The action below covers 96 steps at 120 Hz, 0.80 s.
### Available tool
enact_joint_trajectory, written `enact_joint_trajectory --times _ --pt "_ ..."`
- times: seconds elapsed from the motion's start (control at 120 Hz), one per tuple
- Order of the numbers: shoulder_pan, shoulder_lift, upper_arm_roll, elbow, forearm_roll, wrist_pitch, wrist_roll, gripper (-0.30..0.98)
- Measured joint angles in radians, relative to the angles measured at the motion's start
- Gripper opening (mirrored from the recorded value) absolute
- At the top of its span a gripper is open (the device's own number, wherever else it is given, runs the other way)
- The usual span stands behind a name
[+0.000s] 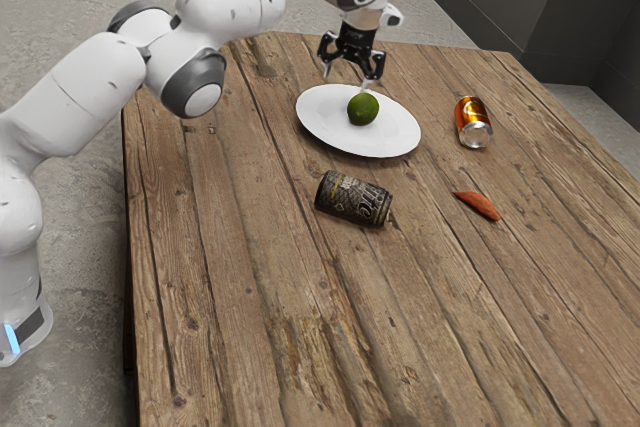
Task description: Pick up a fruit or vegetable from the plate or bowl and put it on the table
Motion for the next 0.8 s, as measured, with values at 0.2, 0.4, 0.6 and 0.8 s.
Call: enact_joint_trajectory --times 0.2,0.4,0.6,0.8 --pt "0.0 0.006 -0.011 0.003 0.0 0.004 -0.093 0.69" --pt "-0.001 0.009 -0.047 0.003 -0.001 0.022 -0.157 0.69" --pt "-0.004 0.03 -0.055 0.003 -0.001 0.04 -0.2 0.69" --pt "-0.007 0.048 -0.056 0.003 0.001 0.103 -0.219 0.69"
